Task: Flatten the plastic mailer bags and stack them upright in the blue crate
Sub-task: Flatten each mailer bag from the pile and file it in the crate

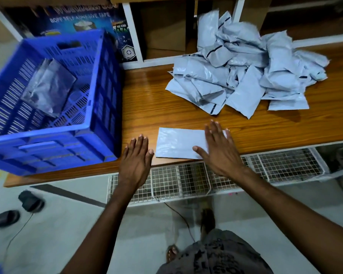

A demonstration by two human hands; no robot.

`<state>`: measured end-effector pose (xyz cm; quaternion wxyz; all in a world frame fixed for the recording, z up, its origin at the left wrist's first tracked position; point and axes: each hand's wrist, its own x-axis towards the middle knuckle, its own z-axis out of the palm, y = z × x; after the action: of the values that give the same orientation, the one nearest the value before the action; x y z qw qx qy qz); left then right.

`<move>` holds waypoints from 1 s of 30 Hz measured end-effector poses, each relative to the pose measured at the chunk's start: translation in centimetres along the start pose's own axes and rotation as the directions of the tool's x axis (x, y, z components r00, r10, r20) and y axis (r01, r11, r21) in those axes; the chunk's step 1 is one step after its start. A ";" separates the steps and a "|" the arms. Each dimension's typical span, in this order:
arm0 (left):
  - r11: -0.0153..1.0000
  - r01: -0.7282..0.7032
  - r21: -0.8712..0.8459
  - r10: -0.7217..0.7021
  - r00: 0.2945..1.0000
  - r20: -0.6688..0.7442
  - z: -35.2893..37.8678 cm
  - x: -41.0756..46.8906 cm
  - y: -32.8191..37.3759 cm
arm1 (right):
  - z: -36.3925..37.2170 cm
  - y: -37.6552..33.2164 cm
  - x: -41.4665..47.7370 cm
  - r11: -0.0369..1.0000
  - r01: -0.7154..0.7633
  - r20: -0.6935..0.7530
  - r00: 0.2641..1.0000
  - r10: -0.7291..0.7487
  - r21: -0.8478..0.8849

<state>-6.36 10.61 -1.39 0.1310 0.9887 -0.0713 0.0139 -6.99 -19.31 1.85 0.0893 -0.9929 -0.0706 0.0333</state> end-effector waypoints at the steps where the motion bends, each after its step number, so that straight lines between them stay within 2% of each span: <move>1: 1.000 -0.016 -0.022 0.015 1.000 -0.005 -0.2 -0.1 0.1 | -0.2 -0.9 0.4 0.994 0.105 -0.012 0.994 -0.105 -0.002; 3: 0.997 -0.046 -0.056 0.045 0.999 -0.016 -0.7 -0.5 0.4 | -0.3 -2.3 1.6 0.970 0.241 0.064 0.969 -0.239 -0.026; 6: 0.995 -0.069 -0.070 0.069 0.998 0.001 -1.0 -1.7 1.1 | 0.6 -2.6 2.5 0.970 0.235 0.260 0.942 -0.211 -0.067; 8: 0.991 -0.090 -0.104 0.088 0.996 -0.023 -1.4 -2.3 1.5 | 1.2 -2.5 1.5 0.968 0.229 0.258 0.946 -0.195 -0.107; 12: 0.978 -0.115 -0.172 0.097 0.989 -0.110 -2.2 -3.4 2.1 | 1.0 -2.9 -2.0 0.966 0.216 0.196 0.963 -0.187 -0.141; 15: 0.981 -0.077 -0.179 0.048 0.986 -0.159 -3.3 -3.9 2.5 | -0.5 -3.3 -3.6 0.975 0.207 0.142 0.970 -0.195 -0.076; 17: 0.982 -0.083 -0.167 0.038 0.965 -0.259 -4.5 -4.5 2.9 | -1.8 -3.8 -4.2 0.982 0.191 0.051 0.980 -0.191 -0.002; 19: 0.982 -0.129 -0.140 0.059 0.905 -0.421 -6.3 -4.9 3.5 | -3.4 -4.4 -4.2 0.981 0.169 -0.042 0.985 -0.166 0.095; 23: 0.986 -0.164 -0.043 0.085 0.697 -0.712 -10.5 -5.3 4.0 | -7.2 -5.9 -2.8 0.953 0.192 -0.225 0.964 -0.139 0.235; 26: 0.999 -0.041 -0.025 0.007 0.639 -0.769 -13.6 -4.9 2.7 | -9.8 -8.0 -1.5 0.918 0.283 -0.336 0.924 -0.183 0.278; 30: 0.975 0.217 -0.044 -0.182 0.673 -0.717 -16.0 -3.6 -2.7 | -12.8 -12.9 0.8 0.883 0.400 -0.396 0.873 -0.285 0.246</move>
<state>-9.66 17.81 13.18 0.1269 0.9093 0.0942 0.3849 -6.90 -8.87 16.71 0.2646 -0.9261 -0.2242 -0.1485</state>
